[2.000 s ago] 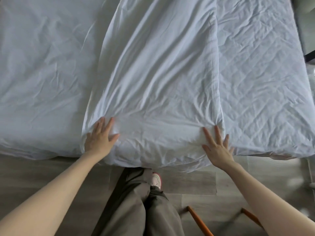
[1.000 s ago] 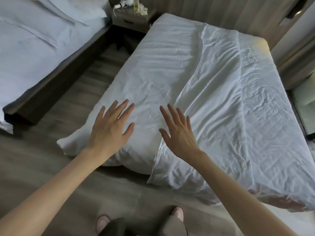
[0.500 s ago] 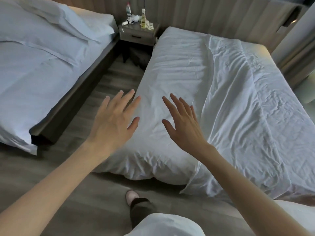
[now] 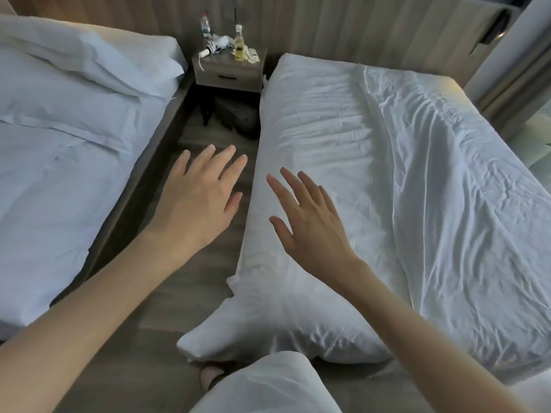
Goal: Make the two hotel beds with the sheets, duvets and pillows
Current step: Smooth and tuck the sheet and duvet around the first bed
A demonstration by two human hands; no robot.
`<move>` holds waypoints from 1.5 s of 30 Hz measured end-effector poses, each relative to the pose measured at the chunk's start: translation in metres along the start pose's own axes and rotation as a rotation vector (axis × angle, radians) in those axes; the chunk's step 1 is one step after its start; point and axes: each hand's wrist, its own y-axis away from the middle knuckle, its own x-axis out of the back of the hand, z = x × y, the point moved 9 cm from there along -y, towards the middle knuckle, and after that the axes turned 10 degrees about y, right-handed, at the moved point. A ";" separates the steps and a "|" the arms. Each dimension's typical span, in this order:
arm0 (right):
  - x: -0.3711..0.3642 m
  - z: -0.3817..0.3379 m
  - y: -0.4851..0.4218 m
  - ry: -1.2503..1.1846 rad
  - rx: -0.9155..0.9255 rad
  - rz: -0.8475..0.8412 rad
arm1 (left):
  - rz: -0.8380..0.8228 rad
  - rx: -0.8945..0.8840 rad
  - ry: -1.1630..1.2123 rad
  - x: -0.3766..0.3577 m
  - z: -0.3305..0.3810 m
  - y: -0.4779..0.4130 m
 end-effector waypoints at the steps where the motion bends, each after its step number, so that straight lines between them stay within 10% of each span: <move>1: 0.001 -0.009 -0.020 -0.004 -0.007 0.013 | 0.007 -0.019 0.011 0.003 -0.014 -0.008; 26: -0.089 -0.022 -0.342 0.218 -0.635 -0.063 | -0.081 -0.535 0.084 -0.025 -0.261 -0.336; 45: -0.193 0.225 -0.600 0.236 -0.952 -0.100 | -0.168 -0.828 0.014 -0.138 -0.247 -0.734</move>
